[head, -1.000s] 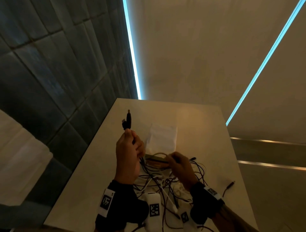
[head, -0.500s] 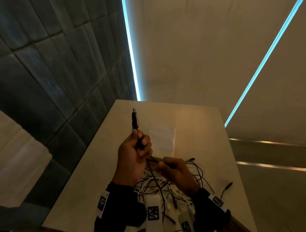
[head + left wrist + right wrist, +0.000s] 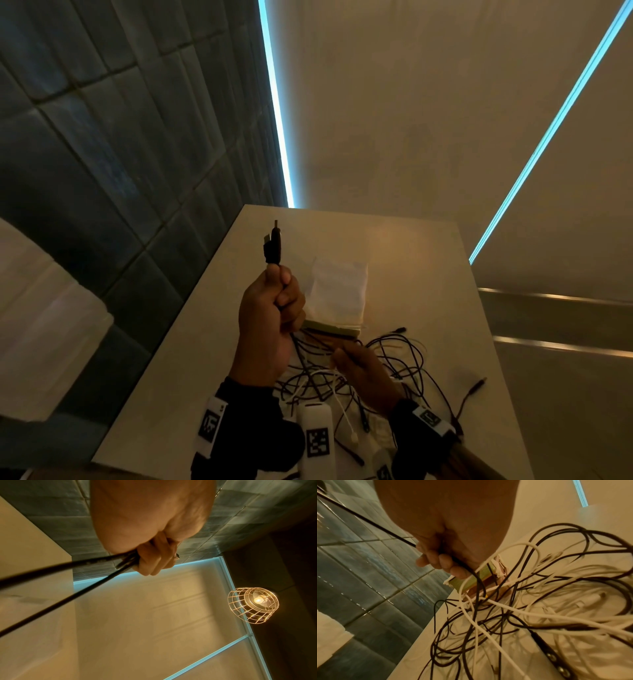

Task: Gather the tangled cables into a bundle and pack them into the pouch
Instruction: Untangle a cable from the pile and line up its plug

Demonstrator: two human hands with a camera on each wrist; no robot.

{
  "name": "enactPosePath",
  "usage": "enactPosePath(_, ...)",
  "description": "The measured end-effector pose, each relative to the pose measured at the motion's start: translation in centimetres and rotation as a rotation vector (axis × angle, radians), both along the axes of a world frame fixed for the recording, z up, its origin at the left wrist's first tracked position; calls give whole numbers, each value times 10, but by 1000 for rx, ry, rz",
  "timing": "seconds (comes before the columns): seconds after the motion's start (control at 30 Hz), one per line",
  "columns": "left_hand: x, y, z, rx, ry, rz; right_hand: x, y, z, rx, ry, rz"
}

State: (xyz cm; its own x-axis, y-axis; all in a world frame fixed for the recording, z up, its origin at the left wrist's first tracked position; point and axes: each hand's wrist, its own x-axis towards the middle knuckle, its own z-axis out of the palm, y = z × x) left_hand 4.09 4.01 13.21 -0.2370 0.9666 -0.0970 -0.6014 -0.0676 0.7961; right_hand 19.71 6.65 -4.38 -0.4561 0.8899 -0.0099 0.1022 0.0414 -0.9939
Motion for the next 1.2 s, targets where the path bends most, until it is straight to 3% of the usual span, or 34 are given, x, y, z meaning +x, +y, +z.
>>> enactPosePath(0.2,-5,-2,12,61,23,79,3,4,-13,-147,-20,-2)
enactPosePath(0.27,-4,0,11,40,47,109,4,11,0,-138,-37,-37)
enactPosePath(0.4,0,4,1,-71,147,157,0,27,56,-5,35,-110)
enactPosePath(0.57,8,6,-15,-240,265,164,-14,28,122,92,197,-73)
enactPosePath(0.67,7,7,-18,-273,191,109,-20,17,134,105,287,40)
enactPosePath(0.77,5,7,-14,-208,-44,34,-24,9,122,71,310,86)
enactPosePath(0.9,2,7,-13,-86,-187,23,-17,9,97,8,295,63)
enactPosePath(1.2,-1,7,-10,59,-86,-95,-5,-6,47,-66,191,71)
